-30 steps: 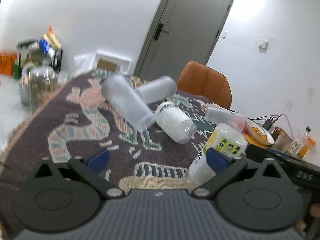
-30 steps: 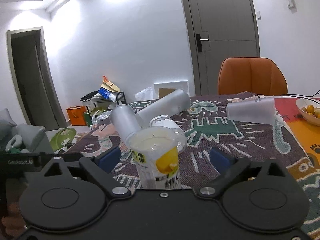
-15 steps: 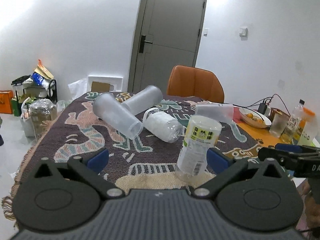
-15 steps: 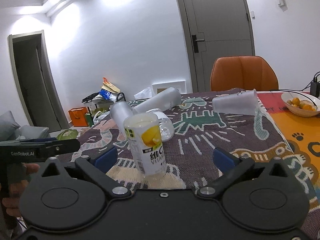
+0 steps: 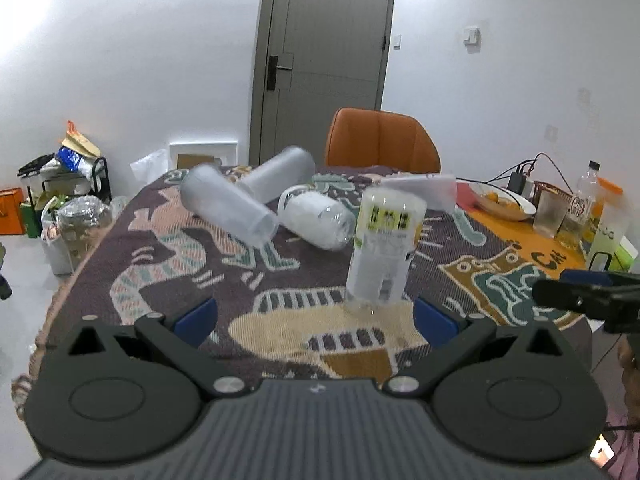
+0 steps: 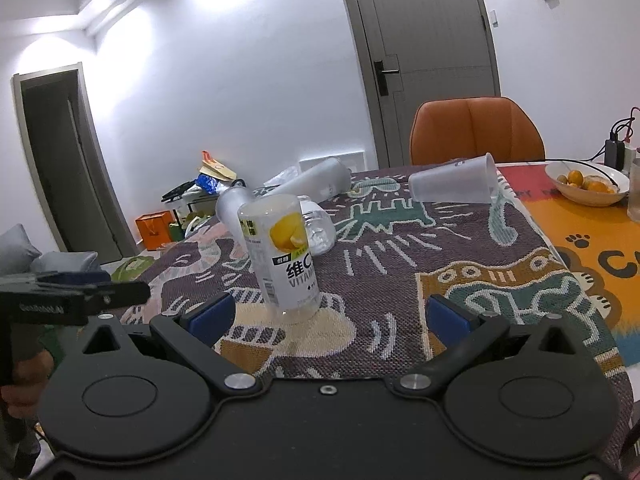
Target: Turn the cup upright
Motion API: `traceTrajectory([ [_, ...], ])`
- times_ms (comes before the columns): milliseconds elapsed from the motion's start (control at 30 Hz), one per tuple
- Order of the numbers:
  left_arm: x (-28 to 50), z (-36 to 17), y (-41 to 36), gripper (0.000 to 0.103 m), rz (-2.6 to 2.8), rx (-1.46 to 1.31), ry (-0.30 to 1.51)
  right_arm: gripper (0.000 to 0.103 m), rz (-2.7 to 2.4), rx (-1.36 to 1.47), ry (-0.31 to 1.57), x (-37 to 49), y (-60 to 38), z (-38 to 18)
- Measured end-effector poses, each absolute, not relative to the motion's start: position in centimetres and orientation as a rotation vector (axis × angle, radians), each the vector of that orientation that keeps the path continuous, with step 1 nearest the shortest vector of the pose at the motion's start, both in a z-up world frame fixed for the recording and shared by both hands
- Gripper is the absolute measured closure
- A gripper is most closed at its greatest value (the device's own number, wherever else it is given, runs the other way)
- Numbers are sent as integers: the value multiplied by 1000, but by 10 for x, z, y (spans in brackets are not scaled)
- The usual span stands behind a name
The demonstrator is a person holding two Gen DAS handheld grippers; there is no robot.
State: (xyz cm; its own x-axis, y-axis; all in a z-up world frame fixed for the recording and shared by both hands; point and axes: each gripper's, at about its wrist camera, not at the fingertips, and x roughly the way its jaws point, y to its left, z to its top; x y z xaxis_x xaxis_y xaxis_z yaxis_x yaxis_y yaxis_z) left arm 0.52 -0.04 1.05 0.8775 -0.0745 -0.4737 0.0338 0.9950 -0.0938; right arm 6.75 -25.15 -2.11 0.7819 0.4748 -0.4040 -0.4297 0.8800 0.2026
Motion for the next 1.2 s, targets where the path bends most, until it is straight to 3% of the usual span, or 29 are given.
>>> traceTrajectory([
  [1200, -9, -6, 5, 0, -34, -122, 524, 0, 497, 78, 470, 62, -249, -28],
])
